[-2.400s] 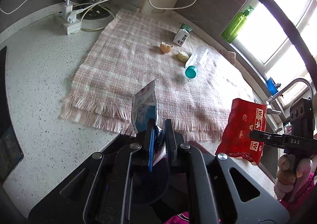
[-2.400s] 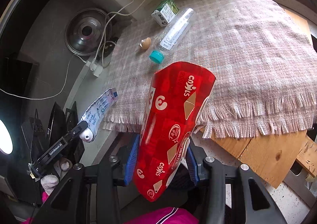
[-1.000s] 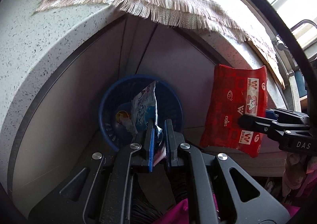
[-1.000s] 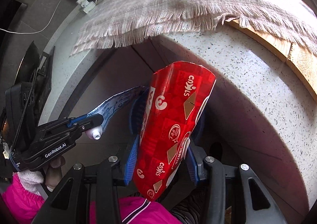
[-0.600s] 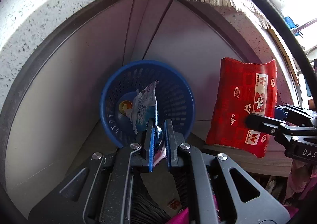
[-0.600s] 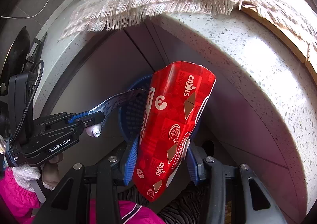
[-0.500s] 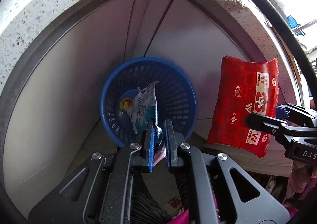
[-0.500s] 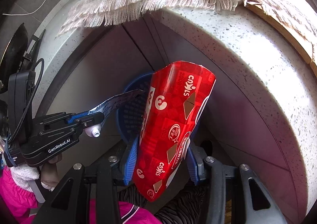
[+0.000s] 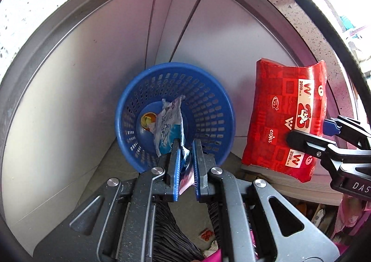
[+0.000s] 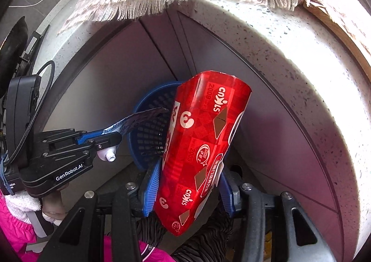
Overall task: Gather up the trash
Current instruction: 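Open the left tool dropping the tube while the right tool drops the pack, then raise both tools back over the cloth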
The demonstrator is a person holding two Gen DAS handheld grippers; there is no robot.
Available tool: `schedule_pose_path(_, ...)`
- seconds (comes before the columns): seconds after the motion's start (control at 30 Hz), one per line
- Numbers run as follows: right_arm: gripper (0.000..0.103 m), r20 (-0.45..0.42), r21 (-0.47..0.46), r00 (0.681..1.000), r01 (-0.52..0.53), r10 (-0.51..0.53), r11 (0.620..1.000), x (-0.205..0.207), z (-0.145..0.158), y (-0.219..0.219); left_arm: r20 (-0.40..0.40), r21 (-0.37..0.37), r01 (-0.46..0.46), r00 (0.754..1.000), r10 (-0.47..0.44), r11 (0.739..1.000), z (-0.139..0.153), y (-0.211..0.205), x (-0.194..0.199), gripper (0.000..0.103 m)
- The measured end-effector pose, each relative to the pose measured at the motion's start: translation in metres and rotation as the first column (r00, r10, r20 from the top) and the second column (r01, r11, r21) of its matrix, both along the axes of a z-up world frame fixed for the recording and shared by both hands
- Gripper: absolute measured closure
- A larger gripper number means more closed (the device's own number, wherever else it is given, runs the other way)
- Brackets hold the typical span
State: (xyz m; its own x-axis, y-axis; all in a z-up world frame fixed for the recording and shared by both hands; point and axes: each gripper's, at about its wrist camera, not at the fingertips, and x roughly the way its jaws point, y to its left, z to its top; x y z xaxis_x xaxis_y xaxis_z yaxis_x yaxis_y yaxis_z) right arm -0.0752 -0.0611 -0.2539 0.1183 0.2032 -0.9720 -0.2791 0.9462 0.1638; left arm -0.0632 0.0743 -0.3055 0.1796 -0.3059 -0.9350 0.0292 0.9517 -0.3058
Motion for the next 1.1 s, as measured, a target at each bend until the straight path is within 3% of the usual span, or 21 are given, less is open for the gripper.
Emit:
schedule_pose_path(0.27,0.048,-0.001,0.014,1.000,0.015,-0.015,1.000,-0.001,0.006,-0.006,0.011,0.004,-0.006,1.000,0.005,1.000,0.006,0.008,0.000,0.095)
schedule_pose_path(0.33,0.048,-0.008,0.027,1.000,0.018,-0.018,0.999,-0.002,0.007,-0.007,0.013,0.009,-0.010,1.000,0.010,1.000,0.008,0.009,0.000,0.076)
schedule_pose_path(0.4,0.048,-0.011,0.037,1.000,0.023,-0.022,0.999,-0.001,0.008,-0.008,0.021,0.010,-0.021,1.000,0.021,1.000,0.011,0.012,0.000,0.068)
schedule_pose_path(0.8,0.048,-0.018,0.057,0.999,0.040,-0.039,0.998,0.001,0.019,-0.015,0.028,0.025,-0.024,0.999,0.024,0.999,0.015,0.006,0.001,0.068)
schedule_pose_path(0.83,0.048,-0.019,0.065,0.999,0.041,-0.040,0.997,0.005,0.008,-0.027,0.032,0.027,-0.024,0.999,0.023,0.999,0.017,0.005,0.001,0.068)
schedule_pose_path(1.1,0.047,0.003,0.109,0.999,0.043,-0.043,0.993,0.008,0.031,-0.037,0.074,0.057,-0.011,0.997,0.006,0.998,0.035,0.003,0.001,0.068)
